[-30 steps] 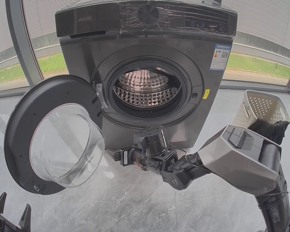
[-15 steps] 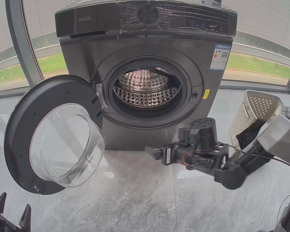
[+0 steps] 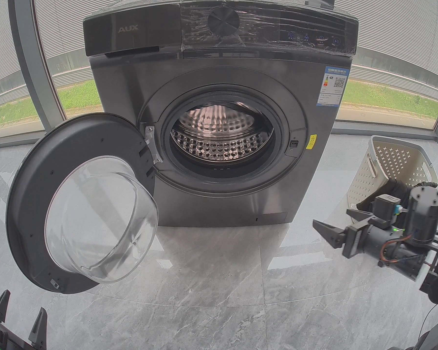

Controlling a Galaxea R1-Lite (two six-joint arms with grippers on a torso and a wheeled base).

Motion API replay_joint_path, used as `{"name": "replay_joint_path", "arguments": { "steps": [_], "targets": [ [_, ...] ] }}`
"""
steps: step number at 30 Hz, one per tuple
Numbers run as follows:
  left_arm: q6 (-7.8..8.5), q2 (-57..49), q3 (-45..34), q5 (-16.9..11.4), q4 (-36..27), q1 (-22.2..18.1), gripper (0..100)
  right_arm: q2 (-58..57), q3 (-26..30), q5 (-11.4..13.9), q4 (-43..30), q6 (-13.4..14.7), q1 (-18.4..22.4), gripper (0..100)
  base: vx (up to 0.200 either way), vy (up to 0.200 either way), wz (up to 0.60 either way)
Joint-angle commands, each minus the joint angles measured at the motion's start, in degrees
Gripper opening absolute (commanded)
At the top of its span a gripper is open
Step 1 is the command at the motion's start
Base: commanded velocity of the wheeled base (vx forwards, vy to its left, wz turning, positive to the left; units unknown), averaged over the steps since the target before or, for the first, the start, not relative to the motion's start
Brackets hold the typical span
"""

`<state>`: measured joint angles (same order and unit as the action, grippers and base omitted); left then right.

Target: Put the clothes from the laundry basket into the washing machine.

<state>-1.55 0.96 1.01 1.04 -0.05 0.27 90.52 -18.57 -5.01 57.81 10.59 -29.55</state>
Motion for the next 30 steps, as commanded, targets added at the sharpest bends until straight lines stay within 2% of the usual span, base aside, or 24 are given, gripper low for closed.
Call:
{"name": "replay_joint_path", "arguments": {
  "steps": [1,8,11,13,15,18,21,24,30],
  "targets": [
    [-0.03,-1.0,-0.9,0.0,0.0,0.0,100,-15.4,8.4,-0.1,0.7,-4.1,5.9,100,0.000,0.000,0.00],
    [-0.03,-1.0,-0.9,0.0,0.0,0.0,100,-25.6,16.2,0.3,0.4,-7.3,12.5,100,0.000,0.000,0.00],
    [-0.03,-1.0,-0.9,0.0,0.0,0.0,100,-30.6,18.6,2.2,-1.4,-10.5,16.5,100,0.000,0.000,0.00],
    [-0.03,-1.0,-0.9,0.0,0.0,0.0,100,-32.2,18.6,2.8,-2.9,-11.1,17.4,100,0.000,0.000,0.00],
    [-0.03,-1.0,-0.9,0.0,0.0,0.0,100,-43.7,18.6,3.5,-10.9,-13.2,18.4,100,0.000,0.000,0.00],
    [-0.03,-1.0,-0.9,0.0,0.0,0.0,100,-52.7,18.6,3.3,-21.1,-15.2,19.2,100,0.000,0.000,0.00],
    [-0.03,-1.0,-0.9,0.0,0.0,0.0,100,-64.6,18.6,3.5,-32.6,-15.3,21.1,100,0.000,0.000,0.00],
    [-0.03,-1.0,-0.9,0.0,0.0,0.0,100,-72.6,18.6,3.6,-40.5,-15.3,23.0,100,0.000,0.000,0.00],
    [-0.03,-1.0,-0.9,0.0,0.0,0.0,100,-79.6,18.6,4.0,-47.5,-15.3,26.0,100,0.000,0.000,0.00]
  ]
}}
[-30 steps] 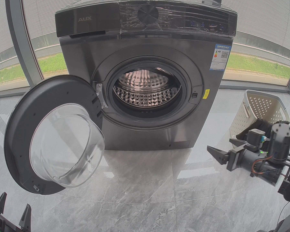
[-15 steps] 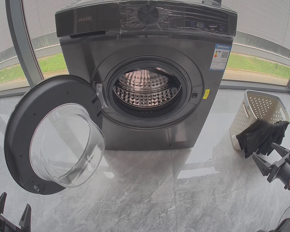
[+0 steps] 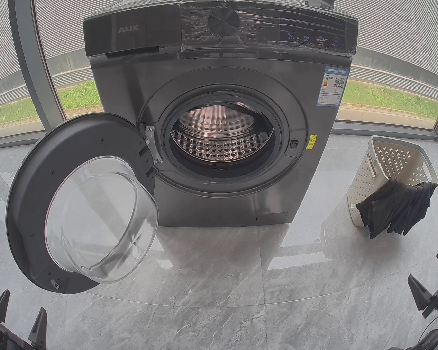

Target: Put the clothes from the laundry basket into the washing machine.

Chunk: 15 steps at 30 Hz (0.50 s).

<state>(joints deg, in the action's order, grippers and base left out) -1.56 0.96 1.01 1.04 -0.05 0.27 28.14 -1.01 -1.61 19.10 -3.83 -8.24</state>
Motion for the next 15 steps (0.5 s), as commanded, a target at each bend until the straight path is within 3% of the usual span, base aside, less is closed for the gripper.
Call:
{"name": "replay_joint_path", "arguments": {
  "steps": [1,6,10,15],
  "targets": [
    [-0.02,-1.0,-0.9,0.0,0.0,0.0,100,-18.7,1.0,0.6,-10.4,-0.7,5.6,100,0.000,0.000,0.00],
    [-0.02,-1.0,-0.9,0.0,0.0,0.0,100,-23.4,1.0,0.6,-14.5,0.2,6.0,100,0.000,0.000,0.00],
    [-0.02,-1.0,-0.9,0.0,0.0,0.0,100,-26.0,1.0,0.7,-14.7,2.1,9.4,100,0.000,0.000,0.00],
    [-0.02,-1.0,-0.9,0.0,0.0,0.0,100,-28.1,1.0,0.6,-14.8,2.2,8.9,100,0.000,0.000,0.00]
  ]
}}
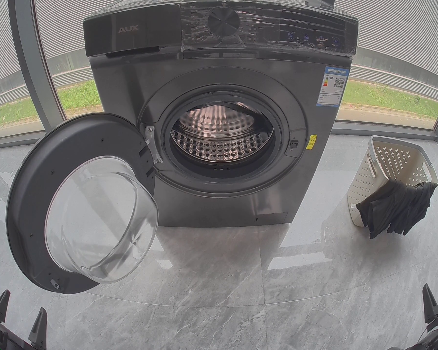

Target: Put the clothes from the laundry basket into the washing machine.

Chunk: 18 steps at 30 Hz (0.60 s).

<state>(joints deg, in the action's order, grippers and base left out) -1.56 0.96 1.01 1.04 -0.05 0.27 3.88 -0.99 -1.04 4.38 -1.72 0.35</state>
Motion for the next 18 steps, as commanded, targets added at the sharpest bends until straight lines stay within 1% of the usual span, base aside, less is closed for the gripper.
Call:
{"name": "replay_joint_path", "arguments": {
  "steps": [1,3,4,5,6,8,11,13,14,16,18],
  "targets": [
    [-0.02,-1.0,-0.9,0.0,0.0,0.0,100,-3.9,1.0,0.4,0.0,0.2,0.2,100,0.000,0.000,0.00],
    [-0.11,-1.0,-0.9,0.0,0.0,0.0,100,-3.9,1.0,2.4,0.0,0.2,0.1,100,0.000,0.000,0.00],
    [-0.11,-1.0,-0.9,0.0,0.0,0.0,100,-3.9,1.0,4.2,0.1,0.0,0.2,100,0.000,0.000,0.00],
    [-0.11,-1.0,-0.9,0.0,0.0,0.0,100,-3.9,1.0,4.2,0.1,0.0,0.2,100,0.000,0.000,0.00],
    [-0.11,-1.0,-0.9,0.0,0.0,0.0,100,-3.9,1.0,6.7,0.3,0.0,0.2,100,0.000,0.000,0.00],
    [-0.11,-1.0,-0.9,0.0,0.0,0.0,100,-3.9,1.0,6.9,0.4,0.0,0.2,100,0.000,0.000,0.00],
    [-0.11,-1.0,-0.9,0.0,0.0,0.0,100,-3.9,1.0,6.3,0.5,0.0,0.2,100,0.000,0.000,0.00],
    [-0.11,-1.0,-0.9,0.0,0.0,0.0,100,-3.9,1.0,6.5,0.6,-0.2,0.2,100,0.000,0.000,0.00],
    [-0.02,-1.0,-0.9,0.0,0.0,0.0,100,-3.9,1.0,6.7,0.7,-0.8,0.1,100,0.000,0.000,0.00],
    [-0.02,-1.0,-0.9,0.0,0.0,0.0,100,-3.9,1.0,6.7,0.6,-1.1,0.2,100,0.000,0.000,0.00],
    [-0.02,-1.0,-0.9,0.0,0.0,0.0,100,-3.9,1.0,6.1,0.6,-0.8,0.2,100,0.000,0.000,0.00]
  ]
}}
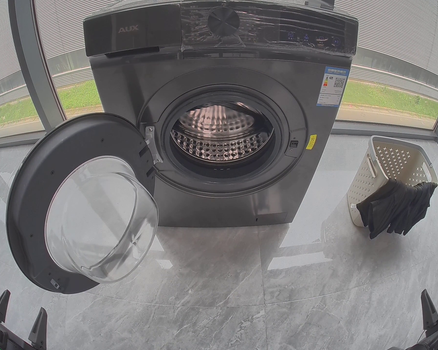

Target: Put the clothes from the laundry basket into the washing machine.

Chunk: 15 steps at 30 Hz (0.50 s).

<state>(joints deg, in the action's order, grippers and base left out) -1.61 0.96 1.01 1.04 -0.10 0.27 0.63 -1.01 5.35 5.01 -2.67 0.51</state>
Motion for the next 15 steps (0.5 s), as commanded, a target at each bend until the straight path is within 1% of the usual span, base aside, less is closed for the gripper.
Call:
{"name": "replay_joint_path", "arguments": {
  "steps": [1,2,3,4,5,6,7,10,12,15],
  "targets": [
    [0.03,-1.0,-0.9,0.0,0.0,0.0,100,-0.6,1.0,-1.7,-0.1,0.6,0.0,100,0.000,0.000,0.00],
    [0.03,-1.0,-0.9,0.0,0.0,0.0,100,-0.6,1.0,-2.5,-0.1,0.8,0.0,100,0.000,0.000,0.00],
    [-0.06,-1.0,-0.9,0.0,0.0,0.0,100,-0.6,1.0,-6.1,-0.3,1.1,0.0,100,0.000,0.000,0.00],
    [-0.06,-1.0,-0.9,0.0,0.0,0.0,100,-0.6,1.0,-9.0,-0.3,1.0,0.0,100,0.000,0.000,0.00],
    [-0.06,-1.0,-0.9,0.0,0.0,0.0,100,-0.6,1.0,-11.4,-0.4,0.9,0.0,100,0.000,0.000,0.00],
    [-0.06,-1.0,-0.9,0.0,0.1,0.0,100,-0.6,1.0,-12.8,-0.4,0.8,0.0,100,0.000,0.000,0.00],
    [-0.06,-1.0,-0.9,0.0,0.0,0.0,100,-0.6,1.0,-13.3,-0.4,1.0,-0.1,100,0.000,0.000,0.00],
    [-0.06,-1.0,-0.9,0.0,0.0,0.0,100,-0.6,1.0,-13.2,-0.5,1.4,-0.1,100,0.000,0.000,0.00],
    [-0.06,-1.0,-0.9,0.0,0.0,0.0,100,-0.6,1.0,-12.7,-0.5,1.5,-0.1,100,0.000,0.000,0.00],
    [-0.06,-1.0,-0.9,0.0,0.0,0.0,100,-0.6,1.0,-11.1,-0.4,1.8,0.0,100,0.000,0.000,0.00]
  ]
}}
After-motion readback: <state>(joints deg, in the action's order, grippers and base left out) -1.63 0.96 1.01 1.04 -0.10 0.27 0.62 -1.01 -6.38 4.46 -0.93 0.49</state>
